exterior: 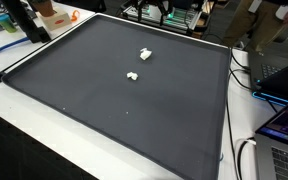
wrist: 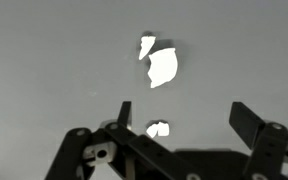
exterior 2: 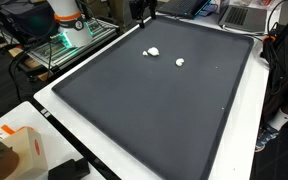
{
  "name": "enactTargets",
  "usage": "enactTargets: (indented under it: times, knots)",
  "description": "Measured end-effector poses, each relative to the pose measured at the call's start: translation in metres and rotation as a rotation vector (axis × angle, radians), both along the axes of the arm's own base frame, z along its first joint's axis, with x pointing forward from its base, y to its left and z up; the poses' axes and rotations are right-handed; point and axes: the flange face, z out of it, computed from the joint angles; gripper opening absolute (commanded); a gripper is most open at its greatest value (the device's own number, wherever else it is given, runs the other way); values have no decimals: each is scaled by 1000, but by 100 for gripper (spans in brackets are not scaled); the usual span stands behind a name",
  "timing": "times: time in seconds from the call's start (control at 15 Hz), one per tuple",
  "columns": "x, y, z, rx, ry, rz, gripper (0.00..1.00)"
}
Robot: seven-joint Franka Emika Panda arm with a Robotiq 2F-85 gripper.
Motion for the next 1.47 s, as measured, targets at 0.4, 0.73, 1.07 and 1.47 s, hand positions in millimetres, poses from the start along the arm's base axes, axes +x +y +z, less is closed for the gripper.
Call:
enactTargets:
  times: [0.4, 0.73, 1.07, 1.47]
  knots:
    - [6, 7, -35, -21, -20, 17, 100]
    - [7, 7, -40, -24, -16, 17, 100]
    - [10, 12, -38, -9, -64, 8, 100]
    - [18, 10, -26, 28, -175, -25, 100]
